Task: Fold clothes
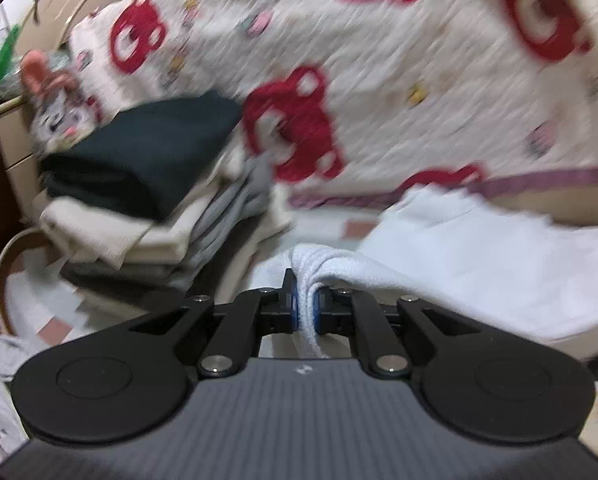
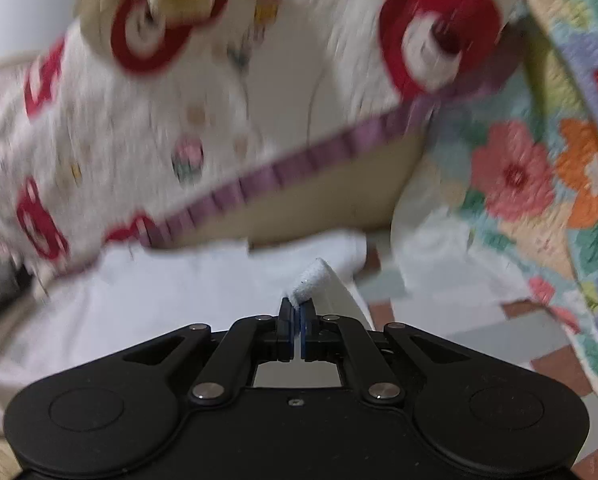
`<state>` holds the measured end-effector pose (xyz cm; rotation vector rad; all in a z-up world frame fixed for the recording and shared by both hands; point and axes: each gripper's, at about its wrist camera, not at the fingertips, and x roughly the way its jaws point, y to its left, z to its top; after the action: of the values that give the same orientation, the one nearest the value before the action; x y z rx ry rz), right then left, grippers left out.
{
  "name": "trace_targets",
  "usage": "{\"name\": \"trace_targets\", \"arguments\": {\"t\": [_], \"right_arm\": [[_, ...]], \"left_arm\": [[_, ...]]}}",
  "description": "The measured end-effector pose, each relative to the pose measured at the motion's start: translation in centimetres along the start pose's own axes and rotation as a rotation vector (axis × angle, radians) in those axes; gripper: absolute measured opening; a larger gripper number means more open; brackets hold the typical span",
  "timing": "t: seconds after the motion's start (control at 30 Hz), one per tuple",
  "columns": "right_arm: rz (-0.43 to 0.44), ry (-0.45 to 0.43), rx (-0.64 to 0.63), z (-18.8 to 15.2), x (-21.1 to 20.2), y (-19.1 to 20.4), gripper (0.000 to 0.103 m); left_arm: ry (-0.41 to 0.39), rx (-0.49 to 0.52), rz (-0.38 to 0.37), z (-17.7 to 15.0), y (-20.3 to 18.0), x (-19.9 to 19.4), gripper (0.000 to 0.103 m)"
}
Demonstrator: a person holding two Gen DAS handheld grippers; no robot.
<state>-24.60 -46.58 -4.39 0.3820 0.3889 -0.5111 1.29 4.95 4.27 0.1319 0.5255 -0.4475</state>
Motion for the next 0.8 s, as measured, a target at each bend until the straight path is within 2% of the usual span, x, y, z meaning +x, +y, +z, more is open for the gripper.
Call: {"name": "trace_targets", "arguments": {"t": [0.1,0.17,0.2,0.23,0.33,0.4,0.5,0.57,0.6,0.63,0.67,0.73,0.8], "right_arm": [[-0.019,-0.042,0.018,-0.1,-4.2,-0.4,0.003],[-0.072,0.010,-0.011,-1.9,-6.1,-0.8,0.003],[-0.115,0.067,-0.057,-3.5,-6.2,-1.0,0.003],[-0.157,0.124,-0.101,-5.1,-6.3,-1.2,0.003],[-0.226,0.264,-0.102,-8.8,-5.1,-2.6,0.002],[-0.261,0.341,-0.084,-10.6,-4.1,-3.4,0.003],[-0.324,0.368,-0.106,-10.6,-3.4,-2.1,0.006],[-0.342,0.346,-0.129,-9.5,-3.7,-0.4,0.016],[-0.329,0.329,-0.149,-8.8,-4.2,0.5,0.020],[-0.291,0.307,-0.174,-8.0,-4.9,1.8,0.030],[-0.252,0.285,-0.198,-7.2,-5.5,3.1,0.034],[-0.109,0.272,-0.160,-5.9,-6.5,5.0,0.038],[0.089,0.304,-0.088,-4.9,-6.7,6.8,0.038]], "left_arm": [[0.015,-0.064,-0.181,0.8,0.0,-4.5,0.006],[0.067,-0.169,-0.311,-0.3,0.6,-6.2,0.006],[0.096,-0.224,-0.376,-0.9,0.9,-6.9,0.006],[0.134,-0.253,-0.406,-1.9,0.9,-7.2,0.006],[0.233,-0.275,-0.463,-4.4,-0.2,-6.9,0.006],[0.260,-0.259,-0.475,-5.1,-1.2,-6.9,0.006],[0.244,-0.236,-0.505,-4.6,-2.2,-7.8,0.006],[0.228,-0.215,-0.534,-4.3,-2.7,-8.4,0.006],[0.236,-0.204,-0.552,-4.2,-3.2,-8.6,0.006],[0.246,-0.193,-0.572,-4.0,-3.7,-8.7,0.006],[0.268,-0.183,-0.601,-3.9,-4.2,-8.7,0.006],[0.349,-0.174,-0.673,-3.9,-5.8,-7.8,0.007],[0.488,-0.164,-0.741,-4.7,-7.9,-6.3,0.008]]}}
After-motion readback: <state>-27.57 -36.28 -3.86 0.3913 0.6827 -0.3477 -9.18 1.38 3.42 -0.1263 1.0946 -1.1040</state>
